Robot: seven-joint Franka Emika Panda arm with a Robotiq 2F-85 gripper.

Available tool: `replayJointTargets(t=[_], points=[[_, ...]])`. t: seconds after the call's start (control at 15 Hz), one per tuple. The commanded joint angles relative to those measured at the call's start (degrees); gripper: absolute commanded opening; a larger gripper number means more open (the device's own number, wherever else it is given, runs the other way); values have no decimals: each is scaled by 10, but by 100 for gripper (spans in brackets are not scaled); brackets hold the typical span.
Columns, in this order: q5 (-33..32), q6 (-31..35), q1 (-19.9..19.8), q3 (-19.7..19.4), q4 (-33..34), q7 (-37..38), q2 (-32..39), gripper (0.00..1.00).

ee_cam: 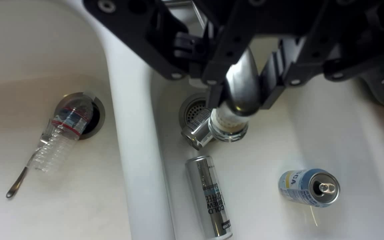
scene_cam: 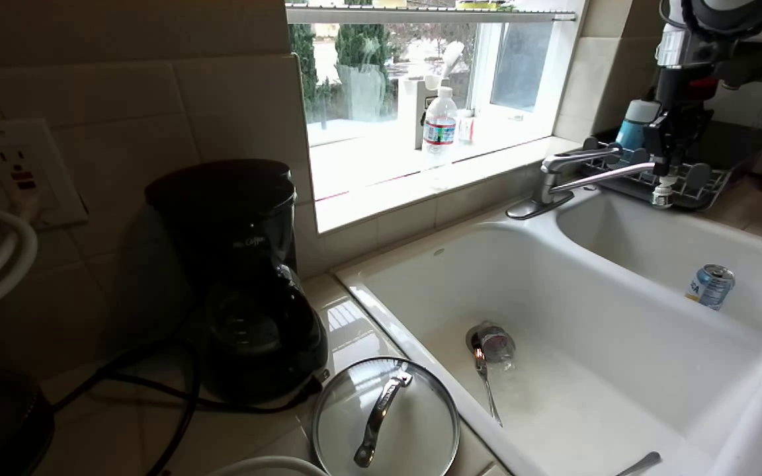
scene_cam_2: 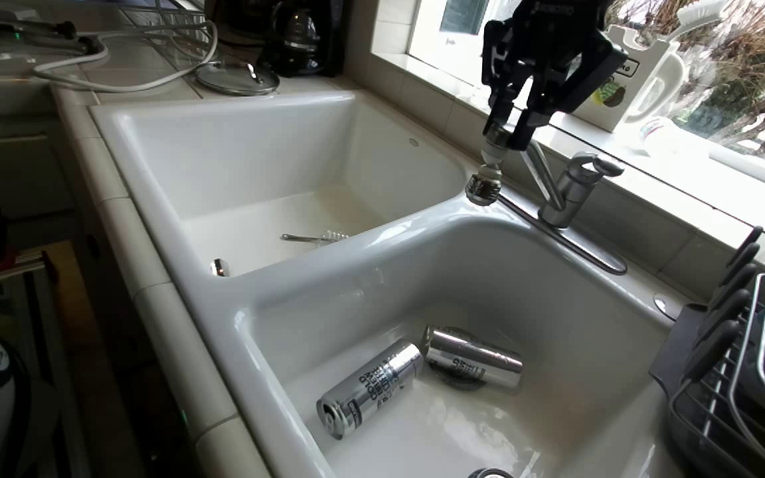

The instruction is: Turn the faucet head to the right

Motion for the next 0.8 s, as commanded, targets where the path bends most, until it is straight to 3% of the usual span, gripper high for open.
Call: replayJointTargets(t=[0.0, 0.27, 0.73], points=[[36, -20, -29, -39, 36, -94, 27, 8], [33, -45, -49, -63, 71, -158, 57, 8], [-53, 2, -62, -71, 112, -218, 100, 8]])
